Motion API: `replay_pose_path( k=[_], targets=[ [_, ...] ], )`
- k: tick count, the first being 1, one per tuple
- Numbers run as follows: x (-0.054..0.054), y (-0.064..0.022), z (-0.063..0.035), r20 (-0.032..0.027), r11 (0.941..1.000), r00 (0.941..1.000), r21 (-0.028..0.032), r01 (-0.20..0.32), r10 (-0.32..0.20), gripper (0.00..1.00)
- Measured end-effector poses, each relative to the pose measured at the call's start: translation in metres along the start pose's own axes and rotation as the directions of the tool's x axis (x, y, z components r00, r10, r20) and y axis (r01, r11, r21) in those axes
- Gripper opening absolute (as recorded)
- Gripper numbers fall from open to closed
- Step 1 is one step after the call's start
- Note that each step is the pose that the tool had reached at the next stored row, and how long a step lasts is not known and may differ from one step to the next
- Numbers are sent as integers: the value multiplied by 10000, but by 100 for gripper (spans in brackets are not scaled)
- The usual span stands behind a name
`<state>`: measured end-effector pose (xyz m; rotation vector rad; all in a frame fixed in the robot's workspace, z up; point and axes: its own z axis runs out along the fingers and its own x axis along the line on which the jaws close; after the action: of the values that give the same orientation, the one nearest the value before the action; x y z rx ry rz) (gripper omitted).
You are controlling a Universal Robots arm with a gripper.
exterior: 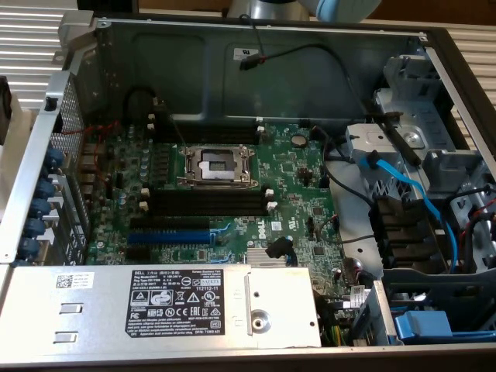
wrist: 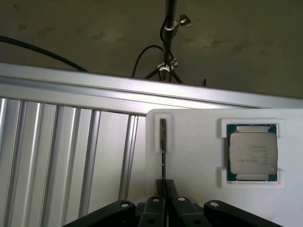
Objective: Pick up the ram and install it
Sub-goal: 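Pick up the ram and move it above insertion slot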
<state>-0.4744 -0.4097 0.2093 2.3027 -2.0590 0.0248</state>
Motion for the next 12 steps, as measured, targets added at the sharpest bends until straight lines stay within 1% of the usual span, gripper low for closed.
replay_pose_path(
  k=[3, 12],
  targets=[
    [5, 3, -99, -1, 10000, 10000, 0, 1, -1, 12],
    [24, 14, -507, -1, 10000, 10000, -1, 1, -1, 12]
  ],
)
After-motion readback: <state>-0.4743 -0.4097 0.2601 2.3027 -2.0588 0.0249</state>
